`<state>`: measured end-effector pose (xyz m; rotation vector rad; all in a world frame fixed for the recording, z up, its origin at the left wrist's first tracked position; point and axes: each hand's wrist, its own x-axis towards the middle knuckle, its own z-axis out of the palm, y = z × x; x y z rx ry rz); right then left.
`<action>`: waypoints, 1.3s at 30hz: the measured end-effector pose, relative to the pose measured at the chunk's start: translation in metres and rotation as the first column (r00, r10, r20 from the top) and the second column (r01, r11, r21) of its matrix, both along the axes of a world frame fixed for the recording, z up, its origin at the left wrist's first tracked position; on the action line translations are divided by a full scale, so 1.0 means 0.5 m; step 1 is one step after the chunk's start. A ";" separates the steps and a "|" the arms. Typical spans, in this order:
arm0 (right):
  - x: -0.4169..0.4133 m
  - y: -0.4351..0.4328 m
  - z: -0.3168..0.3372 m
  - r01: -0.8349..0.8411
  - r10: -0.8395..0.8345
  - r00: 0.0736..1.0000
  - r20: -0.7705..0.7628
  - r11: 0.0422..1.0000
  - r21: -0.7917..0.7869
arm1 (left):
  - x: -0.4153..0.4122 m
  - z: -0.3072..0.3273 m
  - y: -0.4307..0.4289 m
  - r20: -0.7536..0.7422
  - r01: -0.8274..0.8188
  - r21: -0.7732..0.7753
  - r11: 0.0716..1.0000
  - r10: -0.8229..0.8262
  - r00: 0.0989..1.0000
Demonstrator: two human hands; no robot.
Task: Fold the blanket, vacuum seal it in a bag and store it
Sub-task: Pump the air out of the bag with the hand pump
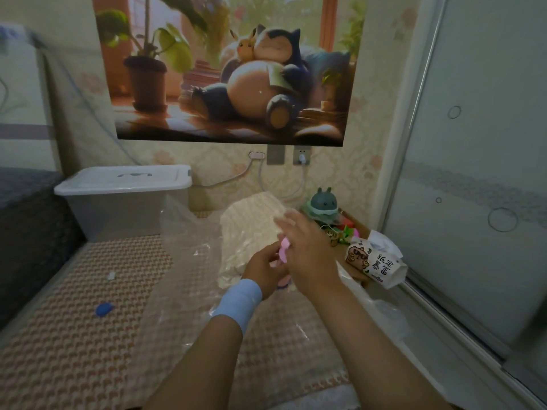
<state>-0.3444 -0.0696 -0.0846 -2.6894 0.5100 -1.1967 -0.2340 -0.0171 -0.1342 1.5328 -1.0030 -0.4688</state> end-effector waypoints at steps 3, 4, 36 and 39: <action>0.002 -0.014 -0.034 0.002 0.014 0.970 -0.242 0.998 0.064 | 0.002 -0.001 0.006 -0.014 0.015 0.015 1.000 -0.015 1.000; -0.001 -0.013 -0.015 -0.021 0.034 0.978 -0.206 0.998 0.066 | 0.002 0.000 0.007 -0.023 0.008 0.005 1.000 -0.008 1.000; 0.009 -0.011 -0.010 -0.107 0.130 0.989 -0.074 0.962 0.252 | 0.011 -0.002 0.001 -0.006 -0.018 -0.001 1.000 0.018 1.000; -0.010 0.010 0.076 -0.160 0.148 0.968 0.204 0.986 0.044 | 0.014 -0.001 -0.004 -0.028 -0.001 -0.036 0.999 0.000 1.000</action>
